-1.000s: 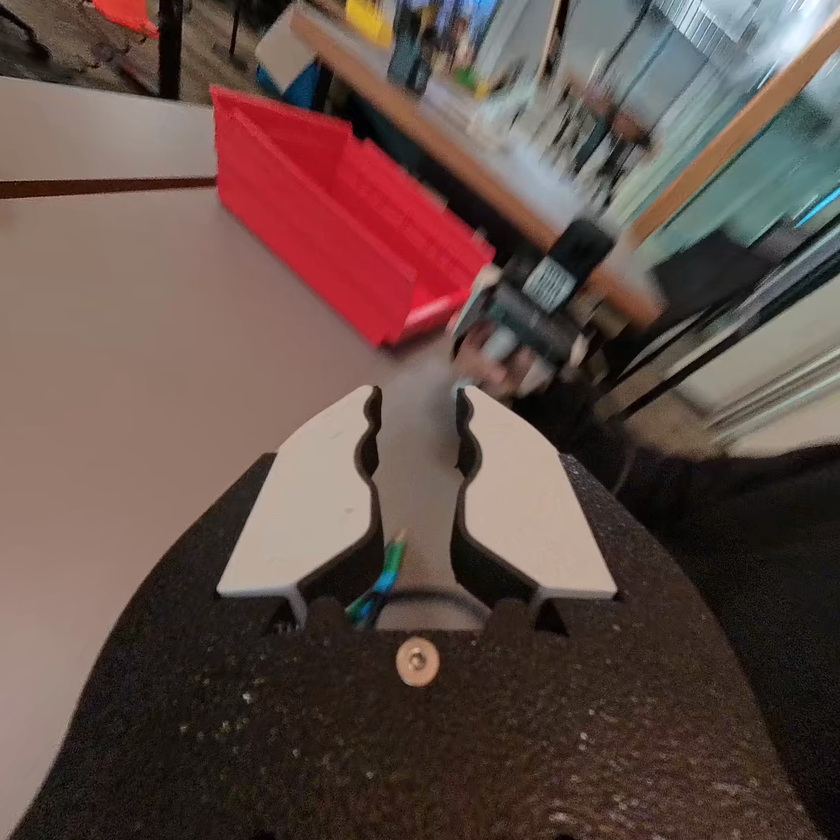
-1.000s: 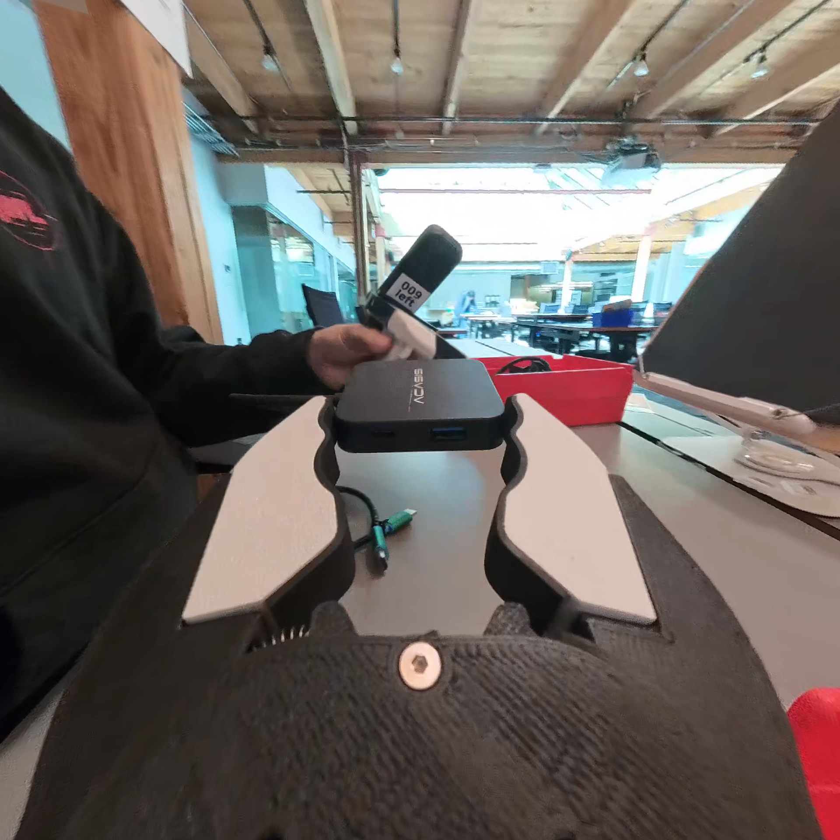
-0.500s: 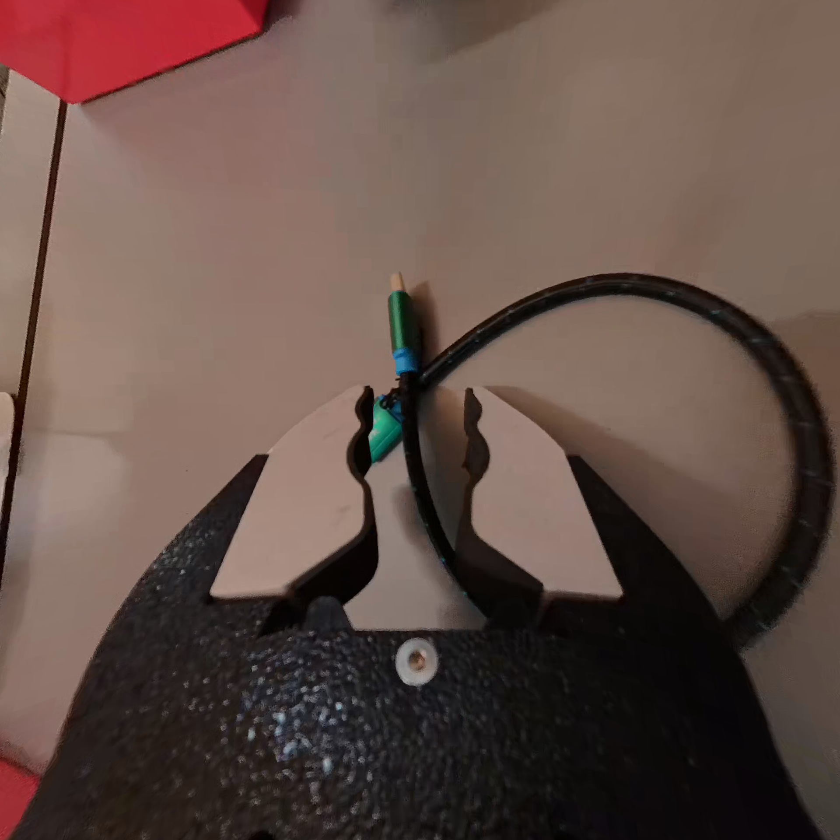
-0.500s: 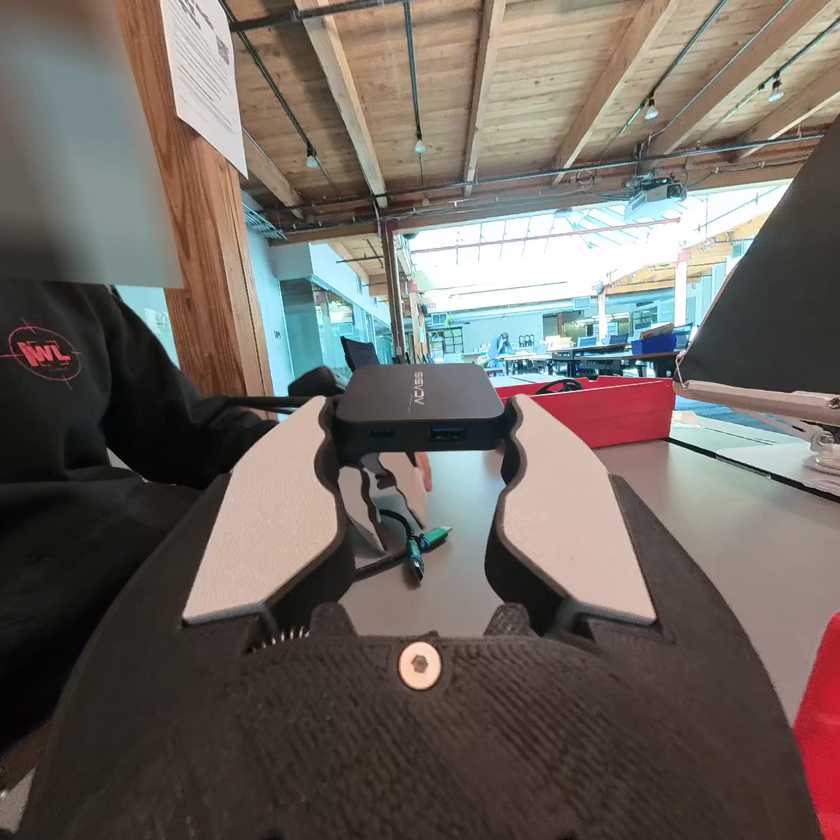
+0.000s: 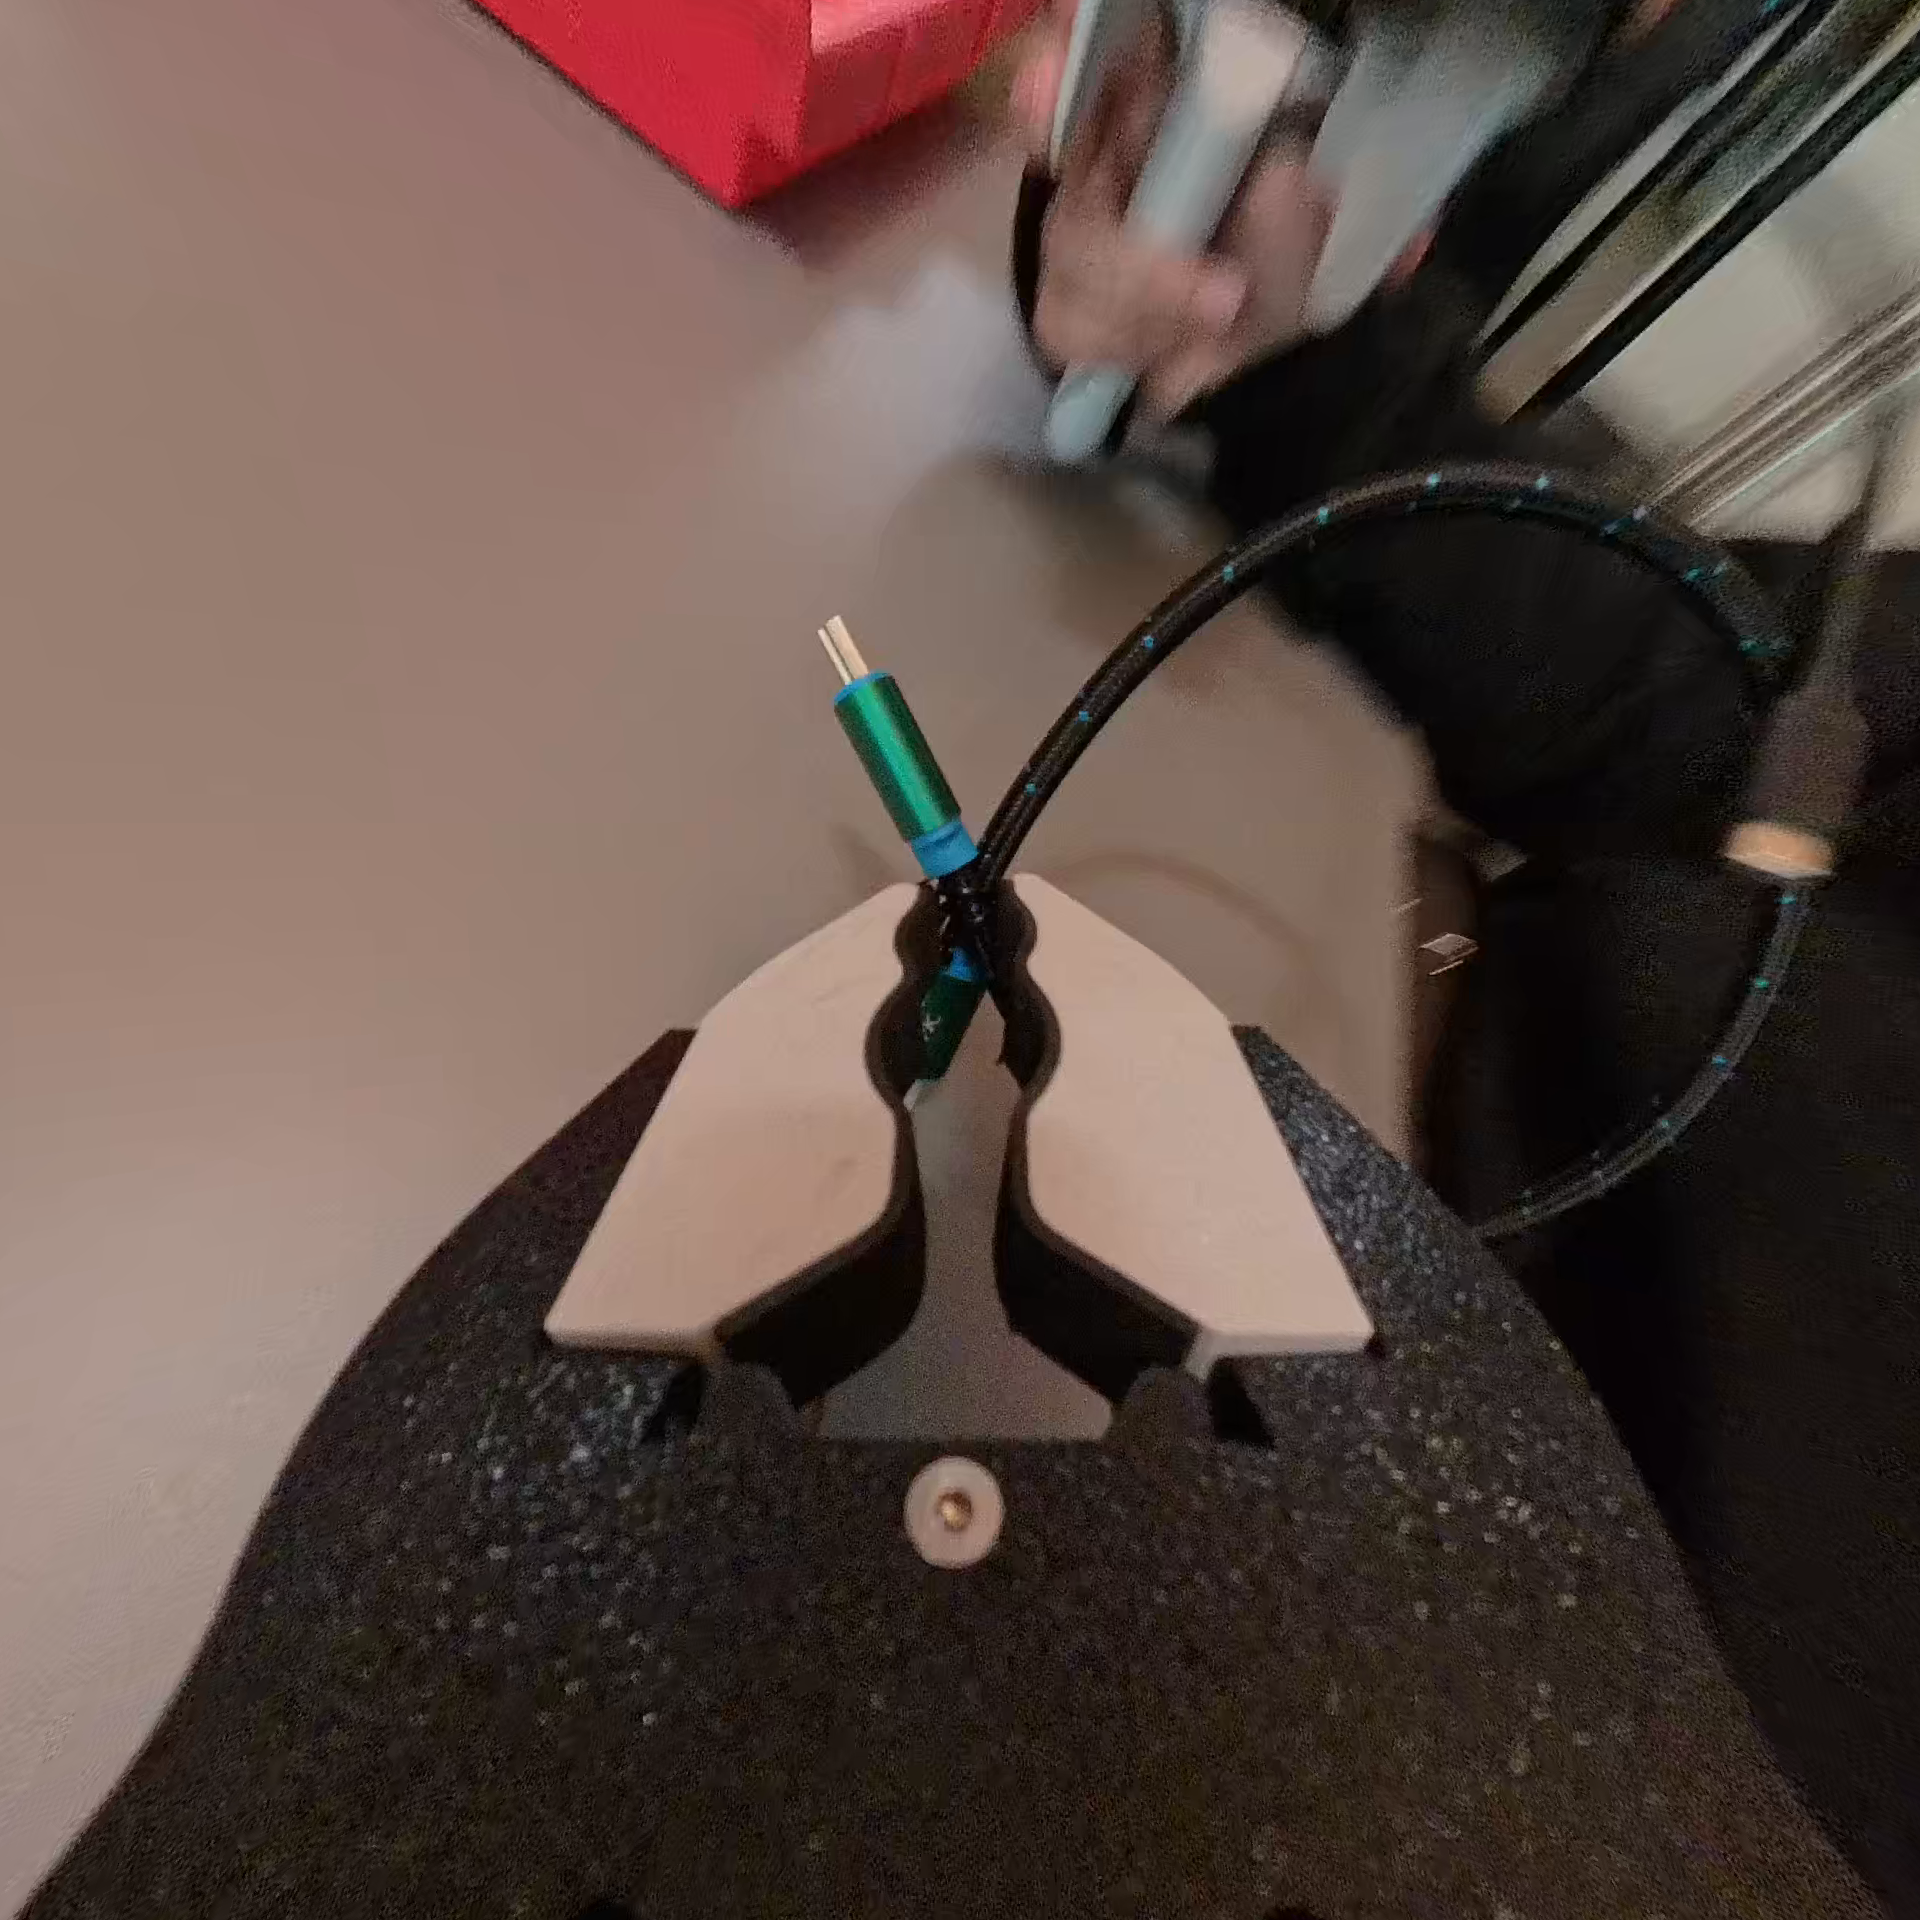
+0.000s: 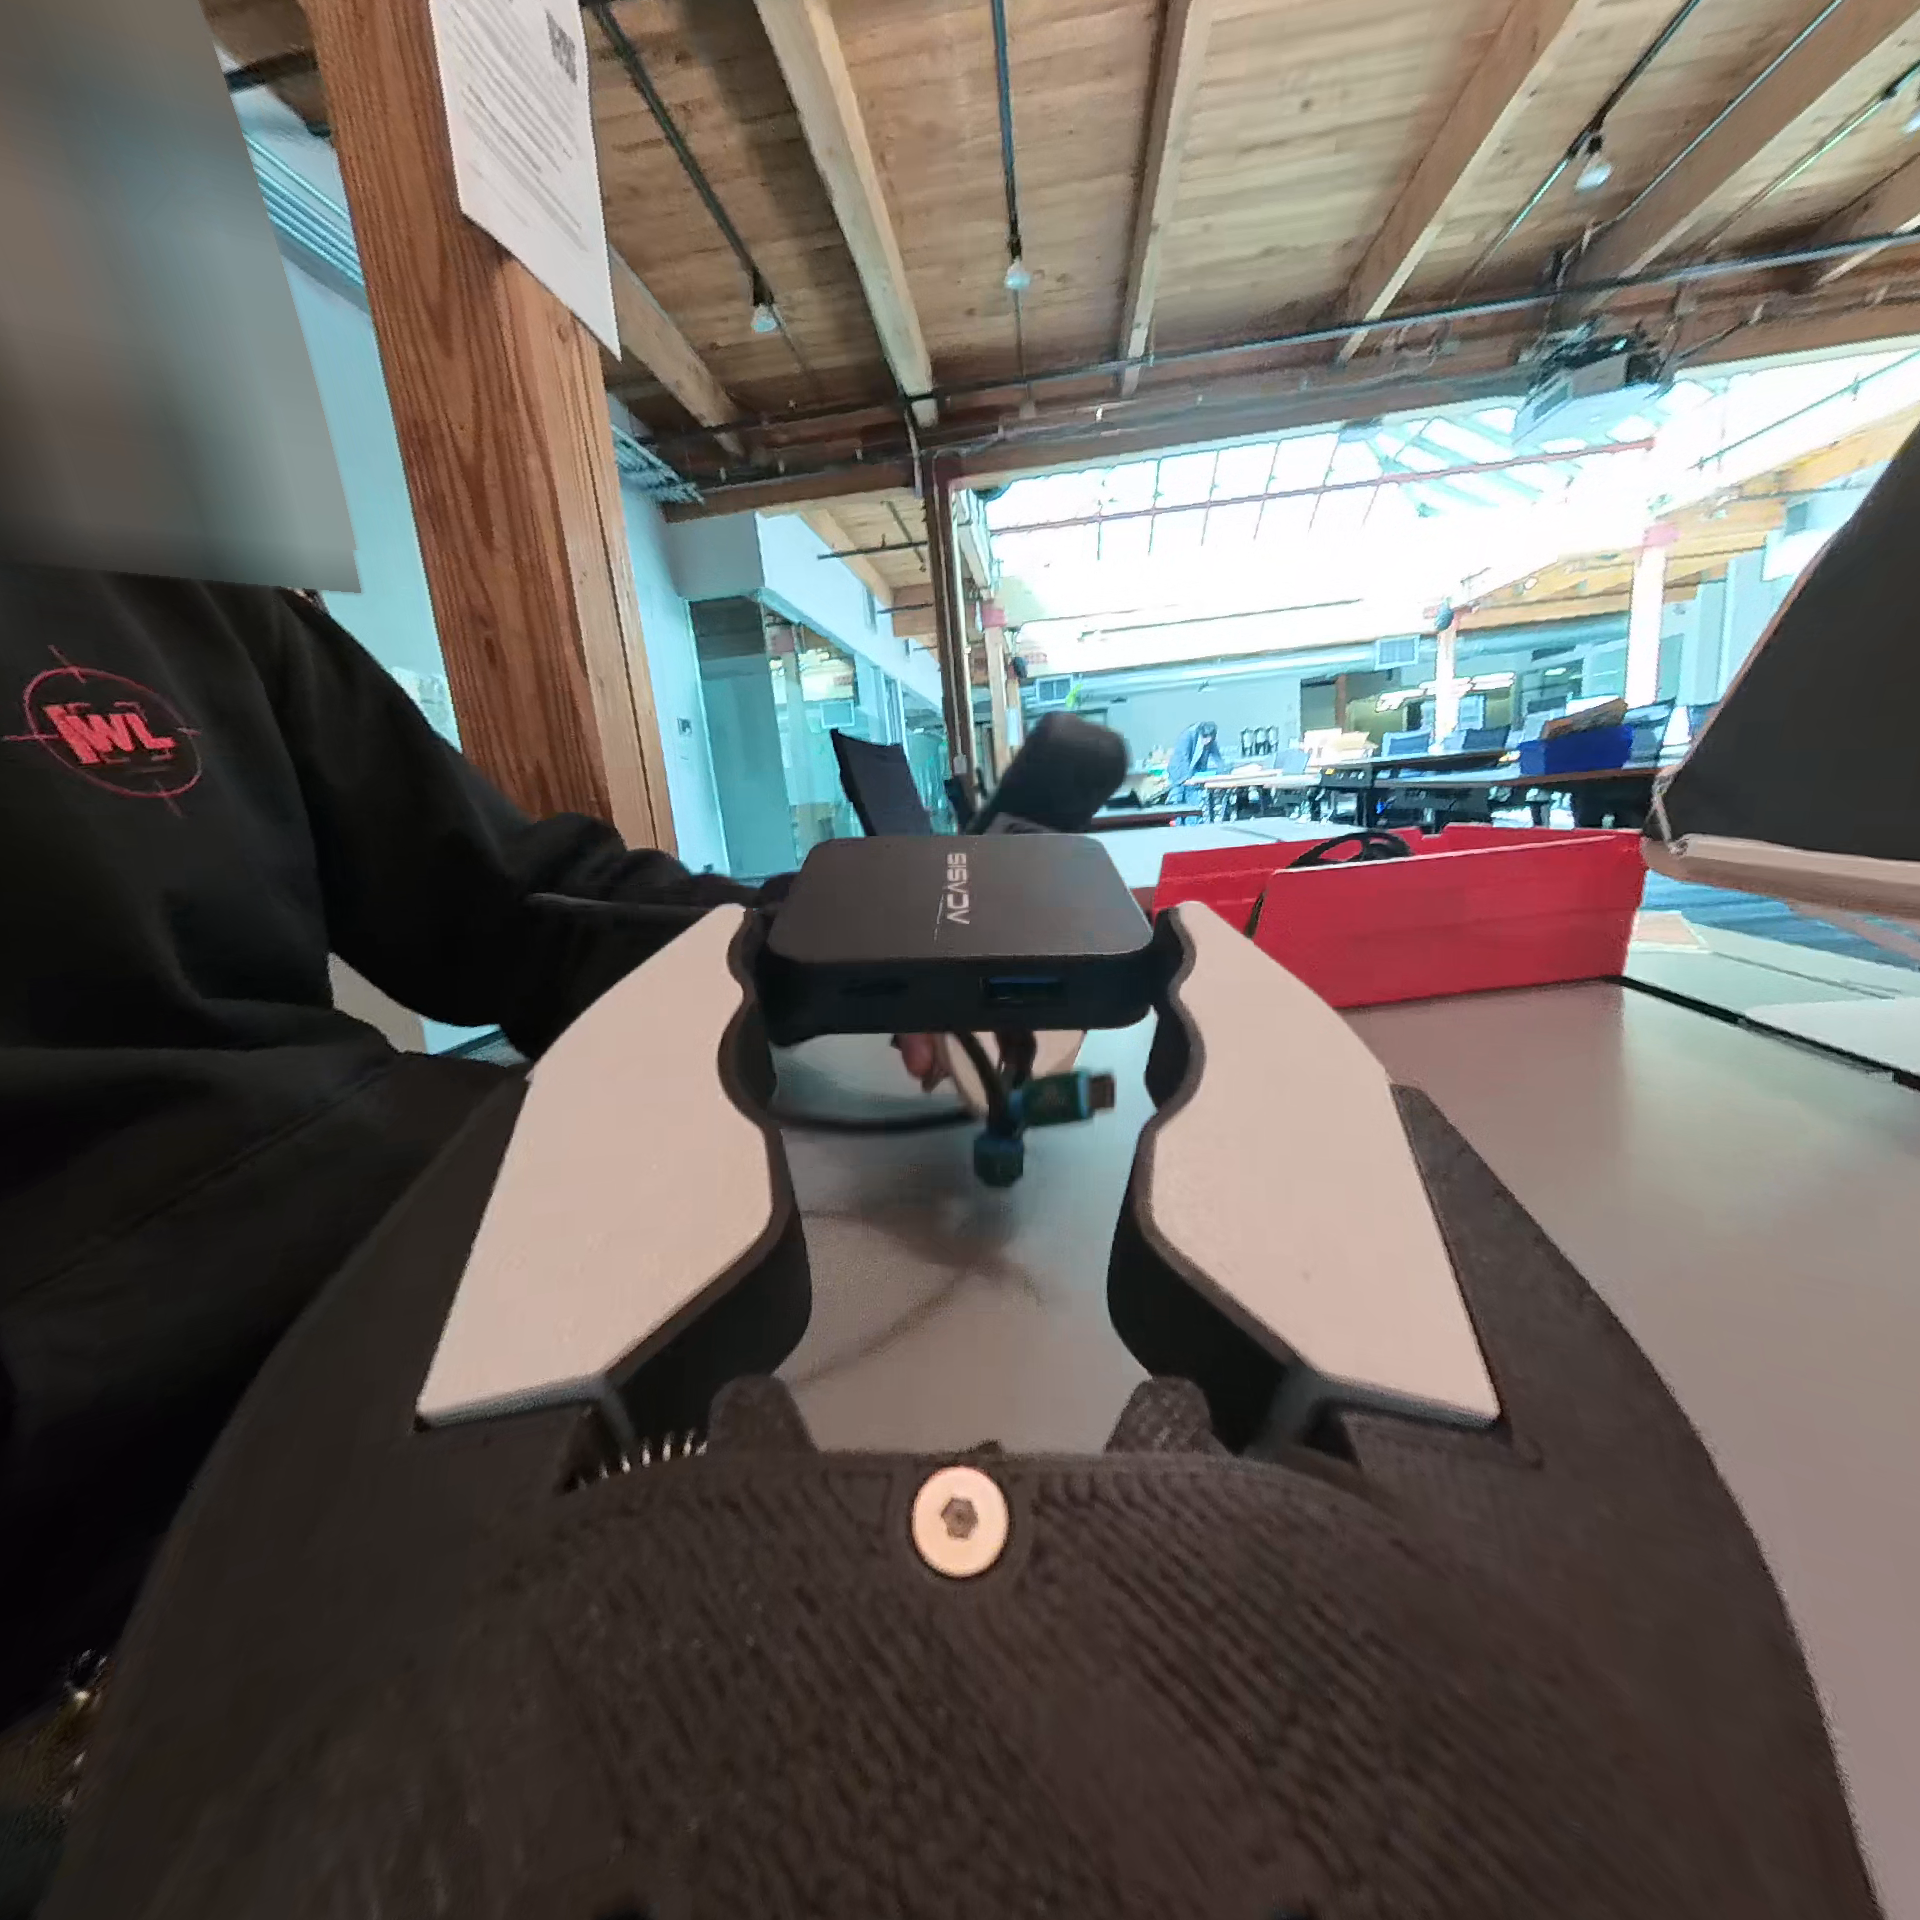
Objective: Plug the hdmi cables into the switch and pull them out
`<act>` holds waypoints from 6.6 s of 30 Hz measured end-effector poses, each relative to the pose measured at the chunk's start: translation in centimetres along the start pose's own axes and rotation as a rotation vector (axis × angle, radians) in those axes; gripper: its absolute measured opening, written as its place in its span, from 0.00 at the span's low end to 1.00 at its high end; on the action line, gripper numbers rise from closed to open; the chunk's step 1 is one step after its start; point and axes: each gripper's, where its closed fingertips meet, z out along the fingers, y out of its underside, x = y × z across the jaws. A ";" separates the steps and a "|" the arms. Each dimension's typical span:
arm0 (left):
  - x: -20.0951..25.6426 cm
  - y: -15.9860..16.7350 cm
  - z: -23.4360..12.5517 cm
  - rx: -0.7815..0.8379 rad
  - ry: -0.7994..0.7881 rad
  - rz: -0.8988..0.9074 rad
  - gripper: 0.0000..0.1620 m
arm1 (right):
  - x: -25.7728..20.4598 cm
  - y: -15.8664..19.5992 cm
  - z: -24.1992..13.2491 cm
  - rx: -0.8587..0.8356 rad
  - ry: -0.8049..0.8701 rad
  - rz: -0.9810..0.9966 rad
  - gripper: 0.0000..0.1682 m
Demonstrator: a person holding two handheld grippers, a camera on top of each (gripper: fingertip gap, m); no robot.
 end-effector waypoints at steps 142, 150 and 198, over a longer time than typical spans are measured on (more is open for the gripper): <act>2.9 -11.6 -2.3 0.131 0.437 -0.149 0.14 | 0.8 1.3 2.3 -0.067 0.050 -0.010 0.43; -5.4 -14.8 -7.7 0.554 0.034 -0.256 0.17 | 1.5 0.3 1.2 -0.012 0.092 0.000 0.42; 6.4 -9.6 5.1 0.283 -0.145 0.499 0.44 | -1.5 0.8 3.4 -0.004 -0.088 0.034 0.42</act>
